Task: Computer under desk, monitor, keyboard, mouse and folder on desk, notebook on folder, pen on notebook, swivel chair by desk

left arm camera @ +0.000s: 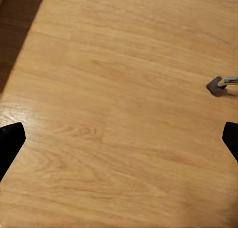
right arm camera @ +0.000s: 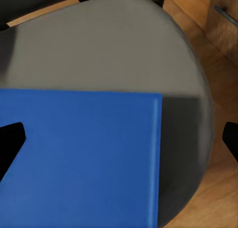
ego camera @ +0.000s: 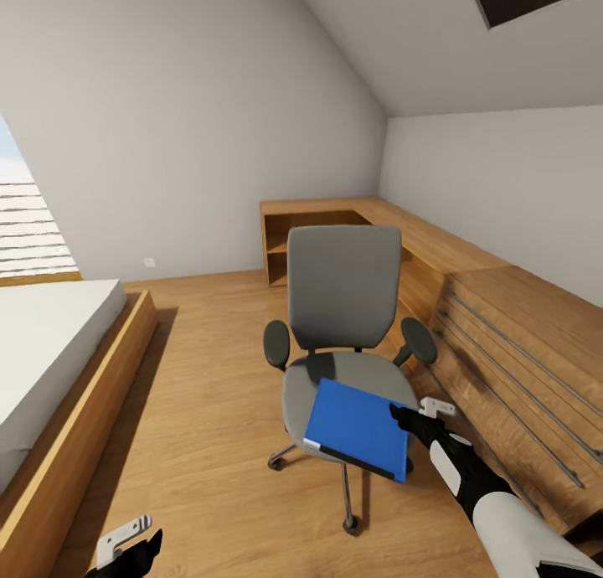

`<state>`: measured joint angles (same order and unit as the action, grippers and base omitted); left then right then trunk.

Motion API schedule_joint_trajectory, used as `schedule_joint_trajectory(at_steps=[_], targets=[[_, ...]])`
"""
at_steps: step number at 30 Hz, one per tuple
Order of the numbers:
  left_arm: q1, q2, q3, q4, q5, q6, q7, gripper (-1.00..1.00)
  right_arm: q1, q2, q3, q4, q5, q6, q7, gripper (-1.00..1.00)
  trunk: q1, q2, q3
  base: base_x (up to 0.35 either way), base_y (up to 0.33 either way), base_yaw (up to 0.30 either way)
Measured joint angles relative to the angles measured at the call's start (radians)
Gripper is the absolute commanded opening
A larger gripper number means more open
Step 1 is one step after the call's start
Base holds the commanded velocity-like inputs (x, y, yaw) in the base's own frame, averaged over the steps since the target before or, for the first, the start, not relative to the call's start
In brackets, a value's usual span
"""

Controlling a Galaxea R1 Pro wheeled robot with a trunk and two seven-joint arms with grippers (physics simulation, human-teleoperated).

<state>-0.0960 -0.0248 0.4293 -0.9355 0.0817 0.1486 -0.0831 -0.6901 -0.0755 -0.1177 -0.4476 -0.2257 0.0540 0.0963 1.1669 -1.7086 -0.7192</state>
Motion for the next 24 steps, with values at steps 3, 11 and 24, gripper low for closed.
schedule_joint_trajectory(at_steps=[3, 11, 24], targets=[[0.000, 0.000, 0.000, 0.000, 0.000, 0.001, 0.000, 1.00, 0.000, 0.000, 0.000, 0.000, 0.000, -0.001, 0.003, 1.00, -0.012, 0.021, 0.009, 0.000, 0.000, 0.000], [0.000, 0.000, -0.001, 0.001, -0.001, 0.001, 0.000, 1.00, 0.000, 0.000, 0.000, -0.005, -0.001, 0.000, 0.025, 1.00, -0.015, 0.028, 0.013, 0.000, 0.000, 0.000], [0.000, 0.000, 0.000, 0.002, 0.000, 0.002, 0.000, 1.00, 0.000, 0.004, -0.006, -0.010, -0.006, 0.002, 0.032, 1.00, -0.015, 0.028, 0.012, 0.000, 0.000, -0.015]])
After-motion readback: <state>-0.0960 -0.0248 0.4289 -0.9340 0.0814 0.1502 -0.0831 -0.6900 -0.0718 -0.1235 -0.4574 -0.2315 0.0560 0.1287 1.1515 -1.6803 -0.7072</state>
